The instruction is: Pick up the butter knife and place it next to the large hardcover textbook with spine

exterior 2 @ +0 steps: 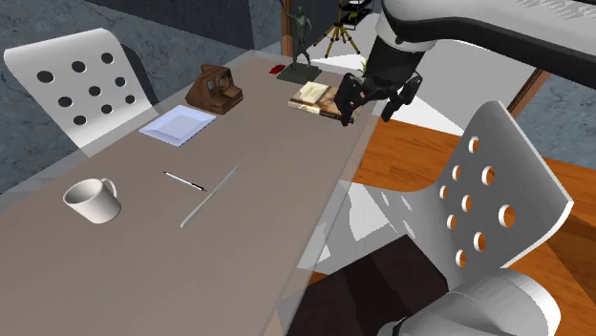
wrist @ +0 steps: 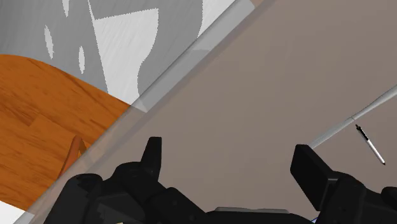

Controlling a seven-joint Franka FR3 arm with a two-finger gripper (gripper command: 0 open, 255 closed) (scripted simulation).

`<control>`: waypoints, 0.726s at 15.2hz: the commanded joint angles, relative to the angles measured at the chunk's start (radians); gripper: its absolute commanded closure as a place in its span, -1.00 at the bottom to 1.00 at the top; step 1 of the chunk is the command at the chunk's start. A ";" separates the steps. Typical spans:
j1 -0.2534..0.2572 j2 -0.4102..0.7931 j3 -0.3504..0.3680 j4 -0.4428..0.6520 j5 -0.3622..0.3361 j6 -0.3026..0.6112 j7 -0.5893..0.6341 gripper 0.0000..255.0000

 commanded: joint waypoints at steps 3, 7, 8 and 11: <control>0.001 0.013 0.047 -0.024 0.021 0.027 0.075 -1.00; 0.005 0.060 0.139 -0.052 0.063 0.083 0.225 -1.00; 0.006 0.076 0.162 -0.055 0.073 0.098 0.262 -1.00; 0.007 0.134 0.230 -0.055 0.099 0.142 0.373 -1.00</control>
